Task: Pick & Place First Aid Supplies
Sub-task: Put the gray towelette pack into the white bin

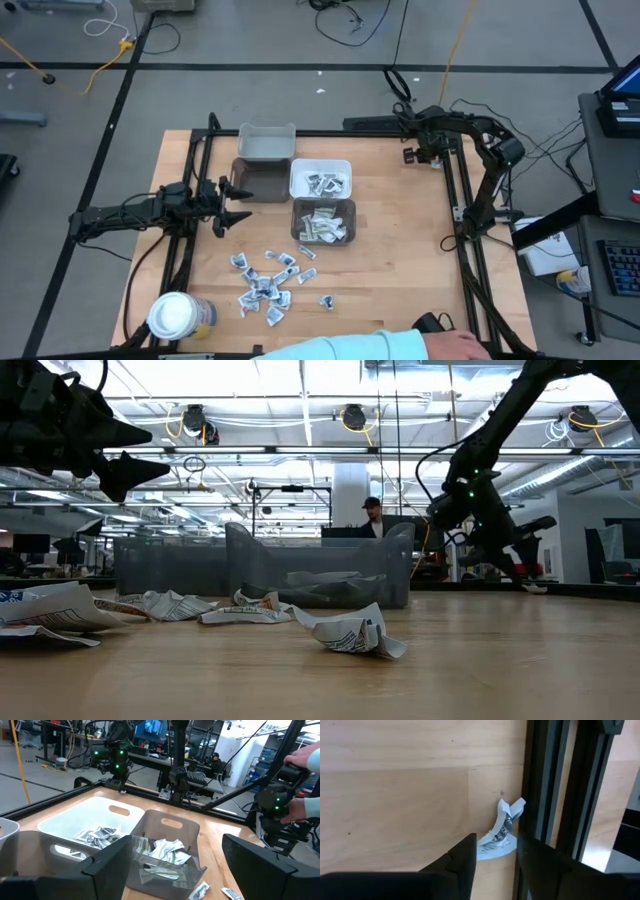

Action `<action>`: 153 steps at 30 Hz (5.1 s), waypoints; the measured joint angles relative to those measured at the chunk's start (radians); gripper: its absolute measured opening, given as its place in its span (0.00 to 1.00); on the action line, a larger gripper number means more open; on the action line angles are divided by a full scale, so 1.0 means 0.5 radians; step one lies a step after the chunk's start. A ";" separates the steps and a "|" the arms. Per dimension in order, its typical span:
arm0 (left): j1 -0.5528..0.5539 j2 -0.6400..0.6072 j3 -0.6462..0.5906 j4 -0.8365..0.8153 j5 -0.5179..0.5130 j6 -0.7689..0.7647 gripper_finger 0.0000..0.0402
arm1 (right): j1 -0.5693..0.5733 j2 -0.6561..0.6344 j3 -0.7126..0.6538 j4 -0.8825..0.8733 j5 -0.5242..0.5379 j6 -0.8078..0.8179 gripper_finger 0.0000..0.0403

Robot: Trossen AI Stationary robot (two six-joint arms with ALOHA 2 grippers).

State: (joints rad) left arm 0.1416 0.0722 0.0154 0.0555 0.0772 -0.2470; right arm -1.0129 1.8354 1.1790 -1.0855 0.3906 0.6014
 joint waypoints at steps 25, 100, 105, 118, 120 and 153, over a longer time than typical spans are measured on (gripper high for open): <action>0.000 -0.001 0.000 0.000 0.057 -0.001 0.77 | 0.010 0.000 -0.011 0.022 -0.255 0.020 0.24; 0.000 0.000 0.001 0.000 0.211 0.007 0.77 | 0.926 -0.166 0.655 -0.515 -0.260 -0.433 0.00; 0.000 0.000 0.000 0.000 0.210 0.007 0.77 | 1.132 0.047 1.000 -0.507 -0.268 -0.685 0.00; 0.000 0.000 0.001 0.000 0.210 0.007 0.77 | 1.456 0.553 1.971 -0.532 -0.563 -1.201 0.00; 0.000 0.000 0.000 0.000 0.210 0.007 0.77 | 1.472 0.596 2.060 -0.543 -0.585 -1.227 0.00; 0.000 0.000 0.000 0.000 0.210 0.007 0.77 | 1.460 0.994 2.071 -0.119 -0.785 -1.352 0.54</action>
State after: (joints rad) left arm 0.1415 0.0719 0.0156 0.0555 0.1822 -0.2434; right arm -0.2829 2.3324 2.2142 -1.1452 -0.0021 -0.0745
